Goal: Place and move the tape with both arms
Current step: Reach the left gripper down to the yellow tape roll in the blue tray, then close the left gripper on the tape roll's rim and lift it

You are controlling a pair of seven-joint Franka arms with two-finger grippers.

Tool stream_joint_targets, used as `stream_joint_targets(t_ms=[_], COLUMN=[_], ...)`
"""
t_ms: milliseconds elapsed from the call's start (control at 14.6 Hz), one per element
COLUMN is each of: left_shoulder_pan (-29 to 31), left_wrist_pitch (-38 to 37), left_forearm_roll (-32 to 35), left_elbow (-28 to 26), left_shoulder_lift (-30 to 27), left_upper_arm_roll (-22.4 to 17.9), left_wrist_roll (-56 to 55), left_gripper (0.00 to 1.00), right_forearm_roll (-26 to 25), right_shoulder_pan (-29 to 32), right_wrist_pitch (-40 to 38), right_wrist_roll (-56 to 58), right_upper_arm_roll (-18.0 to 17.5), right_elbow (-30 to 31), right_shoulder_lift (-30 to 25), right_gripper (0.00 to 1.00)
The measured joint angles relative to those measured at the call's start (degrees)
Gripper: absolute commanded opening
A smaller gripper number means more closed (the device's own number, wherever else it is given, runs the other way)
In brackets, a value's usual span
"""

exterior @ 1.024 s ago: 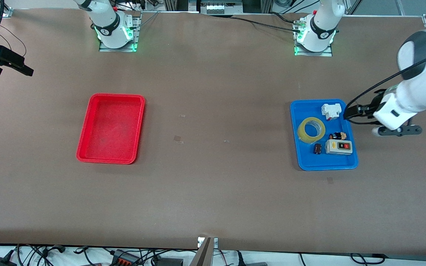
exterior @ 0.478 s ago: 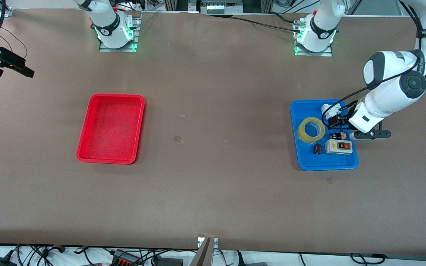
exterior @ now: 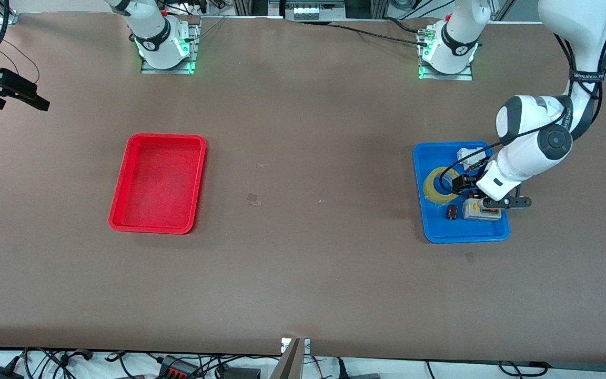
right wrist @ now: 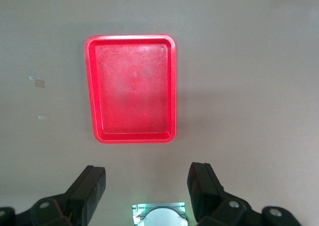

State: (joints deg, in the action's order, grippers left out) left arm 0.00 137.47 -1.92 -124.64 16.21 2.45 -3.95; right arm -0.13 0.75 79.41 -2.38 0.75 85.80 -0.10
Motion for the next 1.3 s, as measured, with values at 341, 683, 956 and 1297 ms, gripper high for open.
stream_joint_targets(t_ms=[341,683,956,1297], left_shoulder_pan=[-0.13,-0.16,-1.02,-1.35], left_wrist_pitch=[0.0,-0.05,-0.06,-0.06], left_forearm_roll=[0.0,0.0,0.0,0.02], left_elbow=[-0.01,-0.41,-0.71,-0.72], left_shoulder_lift=[2.38,3.99,4.89,5.11], left_upper_arm_roll=[0.0,0.0,0.09,0.07], left_wrist_roll=[0.9,2.23,2.46,2.74], left_gripper=[1.0,1.0,0.72,0.16], right_forearm_roll=[0.0,0.0,0.0,0.0], right_shoulder_pan=[-0.01,-0.01,-0.03,-0.04], right_wrist_pitch=[0.0,0.0,0.01,0.03], right_wrist_roll=[0.0,0.0,0.0,0.0], right_upper_arm_roll=[-0.03,-0.04,-0.14,-0.25], right_elbow=[0.01,0.07,0.07,0.13], right_shoulder_lift=[0.41,0.42,0.43,0.57], right_gripper=[0.98,0.98,0.98,0.98])
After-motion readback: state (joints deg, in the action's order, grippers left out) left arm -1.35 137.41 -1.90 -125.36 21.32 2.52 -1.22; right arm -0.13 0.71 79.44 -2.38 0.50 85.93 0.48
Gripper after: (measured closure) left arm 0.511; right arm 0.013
